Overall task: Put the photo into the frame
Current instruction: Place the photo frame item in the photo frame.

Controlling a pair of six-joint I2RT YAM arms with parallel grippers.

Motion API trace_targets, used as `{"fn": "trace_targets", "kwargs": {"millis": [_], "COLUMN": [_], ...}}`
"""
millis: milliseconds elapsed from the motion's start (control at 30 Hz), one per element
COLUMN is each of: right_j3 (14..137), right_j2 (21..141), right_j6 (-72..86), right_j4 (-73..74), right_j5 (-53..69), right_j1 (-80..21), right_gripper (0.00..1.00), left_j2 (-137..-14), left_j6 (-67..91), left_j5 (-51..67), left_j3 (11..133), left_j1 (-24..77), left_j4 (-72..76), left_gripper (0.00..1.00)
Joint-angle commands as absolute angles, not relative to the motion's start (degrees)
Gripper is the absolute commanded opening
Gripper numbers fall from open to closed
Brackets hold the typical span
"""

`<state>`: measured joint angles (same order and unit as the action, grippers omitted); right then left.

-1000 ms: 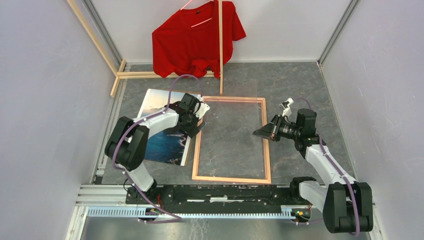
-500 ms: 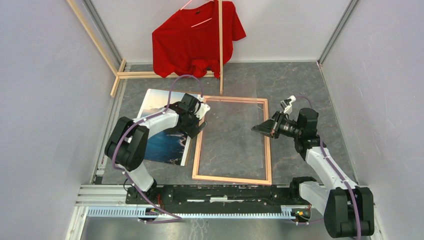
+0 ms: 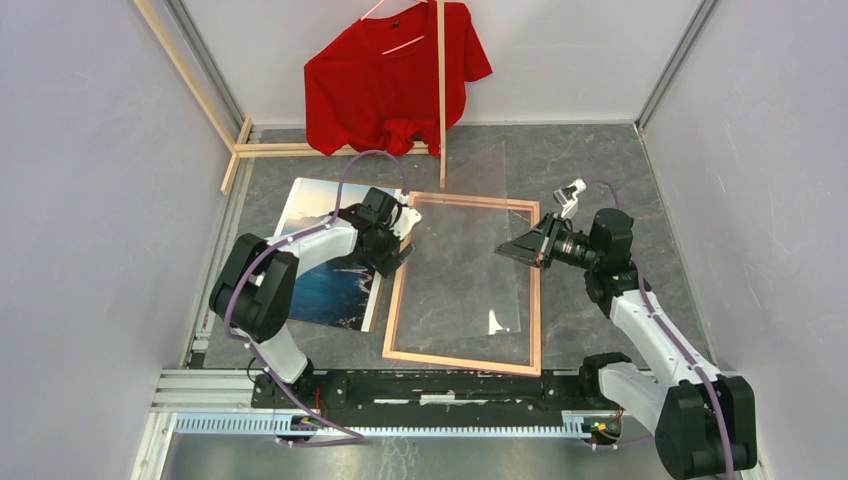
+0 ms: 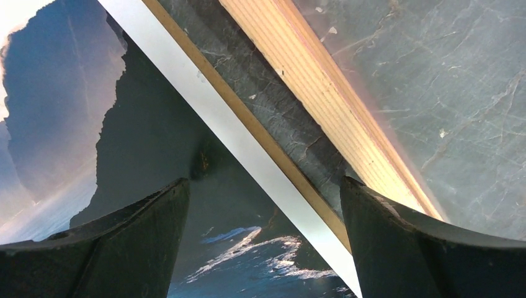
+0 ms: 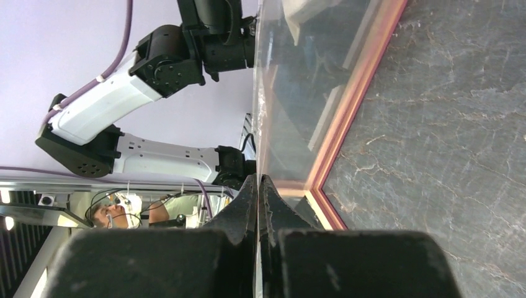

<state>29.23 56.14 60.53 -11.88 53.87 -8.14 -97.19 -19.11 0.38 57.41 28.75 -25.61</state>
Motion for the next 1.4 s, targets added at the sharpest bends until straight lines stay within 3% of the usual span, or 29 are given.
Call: {"fn": "trace_targets", "kwargs": {"millis": [0,367,1367], "right_j3": [33.78,35.07,20.5], "right_j2": [54.67,53.85,50.94], "right_j6": [61.28,50.2,50.43], "right_j4": [-16.14,-3.92,-3.67], "right_j5": [54.67,54.51,51.99], "right_j1": [-8.45,-8.39,-3.96], "right_gripper": [0.0,0.0,0.0], "left_j2": [-96.24,-94.54,-94.07], "left_j6": [-18.22,-18.96,-19.73], "left_j5": [2.24,3.84,7.11], "left_j3": [56.6,57.48,55.25], "left_j1": [29.27,26.52,24.0], "left_j4": [-24.41,-25.98,-25.42], "left_gripper": [0.96,0.96,0.96]}}
